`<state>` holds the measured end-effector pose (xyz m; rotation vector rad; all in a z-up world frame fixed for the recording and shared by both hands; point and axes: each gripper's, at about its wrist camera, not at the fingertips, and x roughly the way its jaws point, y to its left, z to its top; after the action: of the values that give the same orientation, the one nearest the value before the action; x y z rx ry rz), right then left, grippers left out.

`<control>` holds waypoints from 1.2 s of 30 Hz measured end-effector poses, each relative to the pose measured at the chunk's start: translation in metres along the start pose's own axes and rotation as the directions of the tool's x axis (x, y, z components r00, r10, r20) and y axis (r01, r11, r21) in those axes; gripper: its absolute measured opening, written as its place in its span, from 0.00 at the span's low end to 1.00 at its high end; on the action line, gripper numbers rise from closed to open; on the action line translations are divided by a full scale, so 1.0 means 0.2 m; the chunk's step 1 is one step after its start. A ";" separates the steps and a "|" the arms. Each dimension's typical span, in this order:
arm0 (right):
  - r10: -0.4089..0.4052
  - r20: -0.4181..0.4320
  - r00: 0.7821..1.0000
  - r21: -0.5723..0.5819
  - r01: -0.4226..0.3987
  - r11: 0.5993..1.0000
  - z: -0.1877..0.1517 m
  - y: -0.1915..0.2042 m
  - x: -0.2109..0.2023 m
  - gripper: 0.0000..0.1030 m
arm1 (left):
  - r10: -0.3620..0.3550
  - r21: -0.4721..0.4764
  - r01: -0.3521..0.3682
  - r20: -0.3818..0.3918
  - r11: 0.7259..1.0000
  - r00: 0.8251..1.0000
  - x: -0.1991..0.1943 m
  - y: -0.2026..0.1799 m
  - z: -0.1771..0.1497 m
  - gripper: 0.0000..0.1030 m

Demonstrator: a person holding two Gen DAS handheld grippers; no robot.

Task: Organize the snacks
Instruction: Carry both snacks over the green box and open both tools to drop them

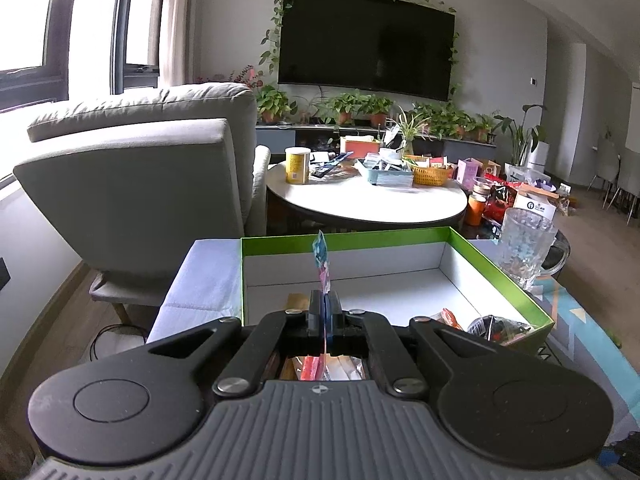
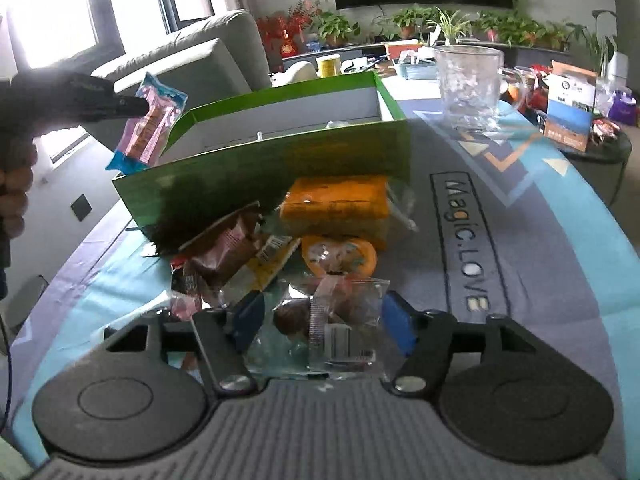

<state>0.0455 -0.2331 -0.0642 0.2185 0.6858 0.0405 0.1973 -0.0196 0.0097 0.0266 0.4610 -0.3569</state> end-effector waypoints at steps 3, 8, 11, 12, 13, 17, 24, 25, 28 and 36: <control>-0.010 0.008 1.000 -0.015 0.010 1.000 -0.02 -0.03 -0.04 0.58 | -0.005 -0.004 0.005 0.007 1.000 1.000 -0.03 -0.01 -0.01 0.01; -0.010 0.067 0.998 -0.029 0.012 0.999 0.00 -0.03 -0.12 0.55 | -0.014 0.009 0.014 0.028 1.000 1.000 -0.09 -0.03 0.01 0.01; 0.002 0.114 0.993 -0.035 0.002 0.999 0.03 -0.02 -0.16 0.55 | -0.008 0.018 0.008 0.042 1.000 0.999 -0.13 -0.04 0.03 0.01; 0.004 0.130 0.992 -0.037 0.001 0.999 0.05 -0.01 -0.18 0.55 | -0.005 0.019 0.005 0.045 1.000 0.999 -0.13 -0.04 0.04 0.01; 0.006 0.148 0.989 -0.039 0.000 0.999 0.06 -0.01 -0.19 0.55 | -0.003 0.020 0.002 0.048 1.000 0.999 -0.14 -0.04 0.04 0.01; 0.013 0.232 0.973 -0.029 -0.006 1.000 0.16 -0.03 -0.22 0.55 | 0.001 0.027 -0.002 0.052 1.000 0.999 -0.15 -0.06 0.05 0.01; 0.048 0.366 0.929 -0.039 -0.036 0.999 0.40 -0.02 -0.18 0.55 | 0.012 0.056 -0.014 0.030 0.998 0.999 -0.10 -0.09 0.07 0.01; 0.055 0.379 0.924 -0.038 -0.044 0.998 0.44 -0.02 -0.16 0.55 | 0.016 0.062 -0.018 0.029 0.998 0.999 -0.09 -0.09 0.07 0.01; 0.078 0.400 0.913 -0.037 -0.070 0.997 0.53 -0.01 -0.08 0.55 | 0.028 0.073 -0.030 0.022 0.997 0.999 -0.05 -0.09 0.09 0.01; 0.108 0.387 0.916 -0.050 -0.097 0.994 0.69 -0.02 0.13 0.55 | 0.034 0.085 -0.031 -0.032 0.996 0.999 0.15 -0.08 0.09 0.01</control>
<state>0.1537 -0.2601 0.0223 0.2258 0.2751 0.1050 0.2241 -0.0467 0.0134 0.1224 0.4778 -0.3442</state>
